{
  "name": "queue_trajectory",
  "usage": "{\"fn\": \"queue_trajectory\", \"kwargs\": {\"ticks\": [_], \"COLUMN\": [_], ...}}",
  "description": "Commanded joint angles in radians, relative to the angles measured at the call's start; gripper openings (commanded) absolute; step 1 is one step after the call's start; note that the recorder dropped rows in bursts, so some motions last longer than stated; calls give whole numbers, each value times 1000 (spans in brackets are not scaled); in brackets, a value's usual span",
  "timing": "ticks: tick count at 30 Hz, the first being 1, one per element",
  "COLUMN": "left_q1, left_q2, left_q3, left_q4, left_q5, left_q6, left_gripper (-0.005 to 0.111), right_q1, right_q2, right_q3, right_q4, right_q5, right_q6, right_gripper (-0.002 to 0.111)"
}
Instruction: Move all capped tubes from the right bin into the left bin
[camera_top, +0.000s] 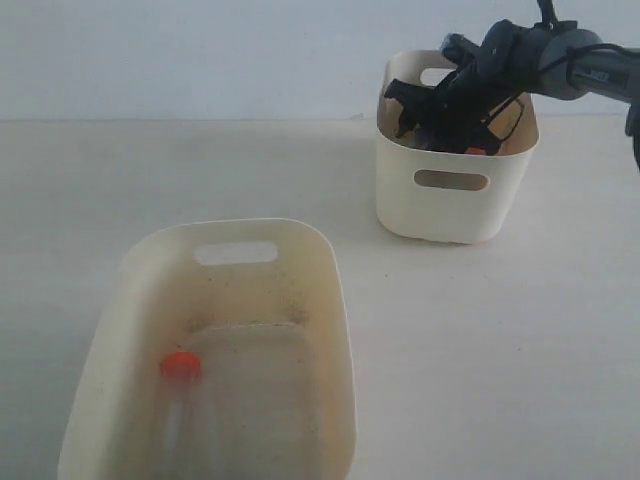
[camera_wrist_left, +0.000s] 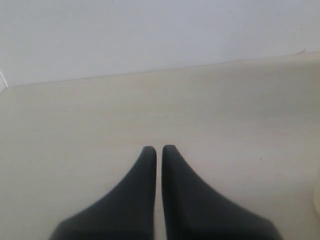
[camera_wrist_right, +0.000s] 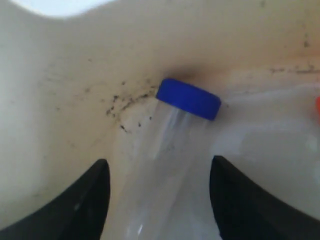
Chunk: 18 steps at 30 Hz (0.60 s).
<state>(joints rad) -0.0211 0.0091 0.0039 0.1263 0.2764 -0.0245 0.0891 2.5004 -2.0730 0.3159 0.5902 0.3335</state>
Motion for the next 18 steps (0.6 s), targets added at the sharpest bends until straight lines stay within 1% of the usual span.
{"fn": "queue_trajectory", "kwargs": {"ticks": [1,6,7,9,12,16,18], "left_q1": [1,1,1,1,1,1,1], "left_q2": [-2,-2,-2,-2,-2,-2,-2], "left_q3": [-4,-4,-4,-4,-4,-4,-4], "left_q4": [-7,-7,-7,-7,-7,-7,-7], "left_q5": [-15,-15,-15,-15,-15,-15,-15], "left_q6": [-12,-12,-12,-12,-12,-12,-12], "left_gripper": [4,4,4,4,4,4,4], "right_q1": [15,19,19,19,19,19,19], "right_q2": [25,39,39,39,39,39,35], "right_q3": [-3,-3,-3,-3,-3,-3,-3], "right_q4": [-15,-36,-47,-69,-100,-127,-131], "right_q5": [-9,6,15,32,68,110,126], "right_q6": [7,9,9,9,9,9,9], "right_gripper": [57,56,55,45,25,1,0]}}
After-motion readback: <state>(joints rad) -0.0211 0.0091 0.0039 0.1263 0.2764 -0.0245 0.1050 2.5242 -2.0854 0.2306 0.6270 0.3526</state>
